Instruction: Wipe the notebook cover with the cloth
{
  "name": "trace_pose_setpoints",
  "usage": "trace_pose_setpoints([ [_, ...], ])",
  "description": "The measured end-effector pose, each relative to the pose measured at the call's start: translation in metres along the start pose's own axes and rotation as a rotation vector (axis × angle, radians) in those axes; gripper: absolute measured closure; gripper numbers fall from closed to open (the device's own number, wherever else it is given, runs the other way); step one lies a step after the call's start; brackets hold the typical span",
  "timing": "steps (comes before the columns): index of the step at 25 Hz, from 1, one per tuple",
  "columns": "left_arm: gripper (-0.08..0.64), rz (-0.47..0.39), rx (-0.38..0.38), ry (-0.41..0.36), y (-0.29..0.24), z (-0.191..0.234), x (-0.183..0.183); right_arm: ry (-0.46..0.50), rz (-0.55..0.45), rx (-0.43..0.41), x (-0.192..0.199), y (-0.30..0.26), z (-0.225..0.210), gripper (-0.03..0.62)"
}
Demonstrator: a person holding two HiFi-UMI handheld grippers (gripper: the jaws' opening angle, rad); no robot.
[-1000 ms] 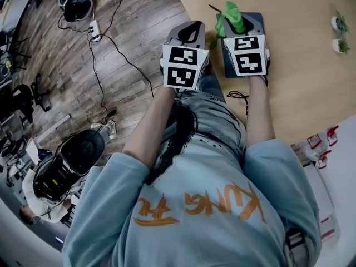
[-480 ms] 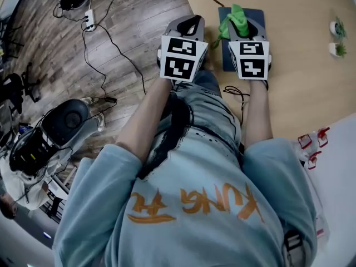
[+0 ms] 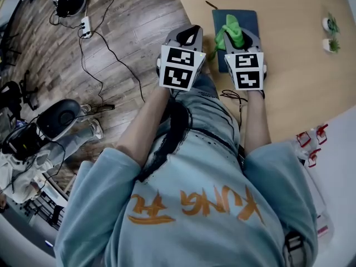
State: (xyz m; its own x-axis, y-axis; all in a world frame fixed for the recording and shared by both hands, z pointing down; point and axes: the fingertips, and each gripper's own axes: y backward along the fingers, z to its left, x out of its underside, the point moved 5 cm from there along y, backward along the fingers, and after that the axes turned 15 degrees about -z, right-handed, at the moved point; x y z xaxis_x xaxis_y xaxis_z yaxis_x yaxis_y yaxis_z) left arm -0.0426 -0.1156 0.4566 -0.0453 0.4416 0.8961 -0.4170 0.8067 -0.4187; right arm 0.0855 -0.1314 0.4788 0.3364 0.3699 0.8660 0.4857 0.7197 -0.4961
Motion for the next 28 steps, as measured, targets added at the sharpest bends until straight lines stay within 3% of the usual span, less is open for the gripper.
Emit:
trace_pose_setpoints([
  [28, 0.541, 0.082, 0.170, 0.005, 0.026, -0.042, 0.036, -0.007, 0.077, -0.073, 0.030, 0.062, 0.033, 0.457],
])
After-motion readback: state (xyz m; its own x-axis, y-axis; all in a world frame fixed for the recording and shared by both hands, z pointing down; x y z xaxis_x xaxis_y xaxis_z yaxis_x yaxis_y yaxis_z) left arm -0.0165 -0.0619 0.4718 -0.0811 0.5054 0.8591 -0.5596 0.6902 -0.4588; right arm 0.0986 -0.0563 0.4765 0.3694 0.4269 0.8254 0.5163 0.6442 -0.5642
